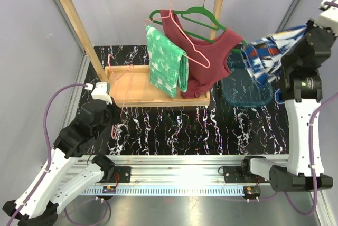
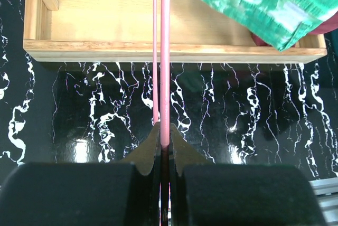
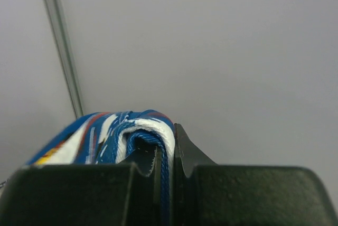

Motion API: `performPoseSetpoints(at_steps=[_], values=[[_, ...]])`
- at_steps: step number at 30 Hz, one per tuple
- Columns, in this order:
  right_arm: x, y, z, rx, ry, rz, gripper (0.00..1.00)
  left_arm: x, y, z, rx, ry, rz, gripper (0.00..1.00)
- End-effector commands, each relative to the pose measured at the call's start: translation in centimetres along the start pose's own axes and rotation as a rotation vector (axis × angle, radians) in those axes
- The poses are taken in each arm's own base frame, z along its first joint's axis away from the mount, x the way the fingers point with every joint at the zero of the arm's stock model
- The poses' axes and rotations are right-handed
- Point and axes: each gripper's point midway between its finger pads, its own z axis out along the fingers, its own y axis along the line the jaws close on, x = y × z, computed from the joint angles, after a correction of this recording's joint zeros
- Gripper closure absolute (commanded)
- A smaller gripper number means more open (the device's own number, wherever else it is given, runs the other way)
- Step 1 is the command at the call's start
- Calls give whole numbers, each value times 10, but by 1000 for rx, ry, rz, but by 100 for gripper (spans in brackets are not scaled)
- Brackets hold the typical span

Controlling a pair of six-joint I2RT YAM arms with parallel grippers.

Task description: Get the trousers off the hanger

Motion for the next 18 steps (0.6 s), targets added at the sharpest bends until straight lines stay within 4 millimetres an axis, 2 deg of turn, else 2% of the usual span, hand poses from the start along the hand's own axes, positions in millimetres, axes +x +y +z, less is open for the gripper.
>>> performPoseSetpoints(at_steps=[1, 4, 6, 8, 10, 12, 13, 15, 16, 17, 18], values=[[-60, -49, -20, 48, -145, 212, 100, -12, -9, 7, 37, -56, 1, 100], [-69, -48, -22, 12, -163, 204, 100, -10, -10, 8, 42, -53, -4, 100], [-64, -35, -17, -26, -152, 157, 100, -11, -10, 6, 48, -61, -5, 100], [-47, -20, -11, -45, -135, 115, 100, -12, -9, 6, 46, -71, -11, 100], [-21, -2, -6, -83, -111, 55, 100, -14, -8, 4, 42, -80, -14, 100], [-18, 6, -4, -99, -168, 42, 100, -14, -8, 3, 46, -85, -14, 100], [3, 17, -1, -114, -147, 1, 100, -15, -8, 3, 46, -86, -13, 100], [15, 22, 3, -101, -146, -19, 100, -15, -9, 3, 48, -87, -10, 100], [31, 28, 5, -106, -127, -43, 100, -15, -9, 3, 51, -86, -9, 100], [32, 28, 6, -92, -140, -33, 100, -15, -10, 4, 52, -85, -7, 100], [46, 33, 7, -91, -126, -48, 100, -16, -10, 3, 55, -87, -7, 100]])
